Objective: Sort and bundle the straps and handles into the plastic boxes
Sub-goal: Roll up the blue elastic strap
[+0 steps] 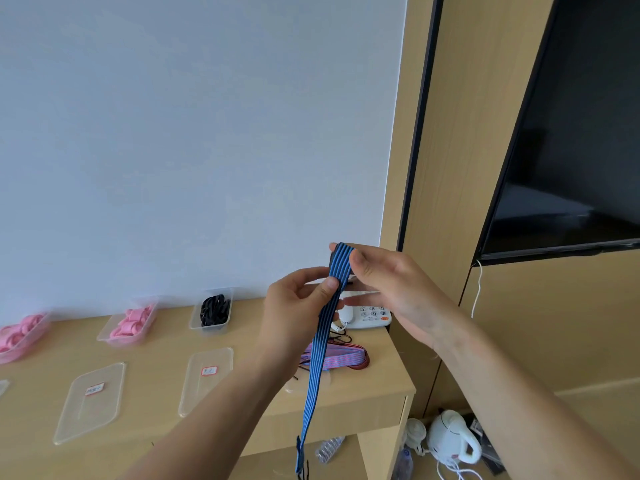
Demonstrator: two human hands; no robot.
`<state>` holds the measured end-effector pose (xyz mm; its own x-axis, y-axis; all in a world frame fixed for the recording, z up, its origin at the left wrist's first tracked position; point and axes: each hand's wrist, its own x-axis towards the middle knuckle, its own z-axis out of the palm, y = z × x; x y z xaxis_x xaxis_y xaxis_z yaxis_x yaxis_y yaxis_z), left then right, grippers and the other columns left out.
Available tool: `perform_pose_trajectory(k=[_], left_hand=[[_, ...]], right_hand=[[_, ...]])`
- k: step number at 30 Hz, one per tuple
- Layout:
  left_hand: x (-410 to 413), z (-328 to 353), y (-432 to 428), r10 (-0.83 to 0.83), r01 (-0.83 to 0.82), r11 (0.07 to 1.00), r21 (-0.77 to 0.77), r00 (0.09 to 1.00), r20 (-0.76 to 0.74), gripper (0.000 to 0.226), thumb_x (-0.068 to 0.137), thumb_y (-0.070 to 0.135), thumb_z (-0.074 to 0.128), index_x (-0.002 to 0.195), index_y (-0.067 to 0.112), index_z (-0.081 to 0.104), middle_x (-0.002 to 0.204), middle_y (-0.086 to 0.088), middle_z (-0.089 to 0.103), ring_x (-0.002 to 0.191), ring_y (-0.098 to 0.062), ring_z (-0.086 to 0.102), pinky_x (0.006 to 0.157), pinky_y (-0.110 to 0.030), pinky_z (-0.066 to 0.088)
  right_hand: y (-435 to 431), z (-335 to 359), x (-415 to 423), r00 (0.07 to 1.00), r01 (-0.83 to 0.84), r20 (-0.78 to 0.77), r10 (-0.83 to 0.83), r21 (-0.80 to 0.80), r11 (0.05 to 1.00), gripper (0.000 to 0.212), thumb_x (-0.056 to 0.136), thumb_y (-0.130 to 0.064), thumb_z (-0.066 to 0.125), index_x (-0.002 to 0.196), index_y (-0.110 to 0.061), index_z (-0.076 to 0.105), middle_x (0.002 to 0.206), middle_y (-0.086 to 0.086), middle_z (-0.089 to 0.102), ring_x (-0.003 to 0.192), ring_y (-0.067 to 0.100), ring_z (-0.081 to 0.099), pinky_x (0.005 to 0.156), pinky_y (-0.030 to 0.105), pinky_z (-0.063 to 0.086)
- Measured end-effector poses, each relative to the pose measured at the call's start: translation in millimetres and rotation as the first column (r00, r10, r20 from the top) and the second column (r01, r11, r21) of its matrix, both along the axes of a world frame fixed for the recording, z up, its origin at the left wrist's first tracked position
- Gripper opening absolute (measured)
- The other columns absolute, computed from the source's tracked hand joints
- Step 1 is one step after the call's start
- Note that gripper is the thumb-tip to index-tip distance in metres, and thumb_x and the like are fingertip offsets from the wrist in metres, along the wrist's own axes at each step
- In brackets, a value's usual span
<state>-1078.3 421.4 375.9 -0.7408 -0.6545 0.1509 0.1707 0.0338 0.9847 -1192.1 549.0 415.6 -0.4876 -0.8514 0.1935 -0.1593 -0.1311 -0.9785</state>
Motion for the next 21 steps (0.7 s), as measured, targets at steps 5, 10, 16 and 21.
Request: perform_pose_trajectory(k=[5,10,16,21], left_hand=[[-2,-1,-3,0.047,-0.047,0.999,-0.006,0.999,0.025,0.018,0.097,0.020,0.073,0.115,0.019,0.070,0.083,-0.008,0.081,0.068,-0.025,0.076,0.064,-0.037,0.062],[0,-2,-2,0.037,-0.041,0.998,0.041,0.996,0.083,0.011,0.098,0.021,0.072,0.100,0.011,0.075,0.081,-0.010,0.080,0.072,-0.026,0.079,0.059,-0.032,0.061],[2,8,3,-0.152,0.141,0.955,0.263,0.988,0.022,0.048,0.109,0.036,0.048,0.087,0.008,0.081,0.086,-0.019,0.078,0.071,-0.031,0.075,0.060,-0.036,0.061],[5,7,-1,-0.246,0.243,0.944,0.226,0.969,-0.012,0.051,0.092,0.050,0.064,0.099,0.001,0.077,0.094,-0.025,0.074,0.083,-0.036,0.074,0.070,-0.041,0.063]], right_hand=[[-1,1,-1,0.999,-0.008,0.054,0.009,-0.014,1.000,0.045,0.089,-0.053,0.064,0.124,-0.027,0.072,0.117,0.006,0.075,0.106,0.028,0.073,0.098,0.052,0.056],[-1,1,-3,0.999,0.053,-0.002,-0.054,-0.137,0.989,0.044,0.075,-0.028,0.079,0.117,-0.017,0.074,0.113,0.004,0.077,0.107,0.021,0.072,0.092,0.033,0.057],[-4,-5,-6,0.987,0.075,-0.125,-0.102,-0.201,0.977,0.062,0.070,0.005,0.086,0.127,-0.011,0.067,0.120,0.010,0.073,0.116,0.020,0.068,0.105,0.036,0.051],[-8,-12,-6,0.939,0.063,-0.323,-0.116,-0.170,0.983,0.075,0.066,0.006,0.088,0.130,-0.026,0.063,0.138,-0.002,0.063,0.135,0.014,0.053,0.116,0.040,0.040]])
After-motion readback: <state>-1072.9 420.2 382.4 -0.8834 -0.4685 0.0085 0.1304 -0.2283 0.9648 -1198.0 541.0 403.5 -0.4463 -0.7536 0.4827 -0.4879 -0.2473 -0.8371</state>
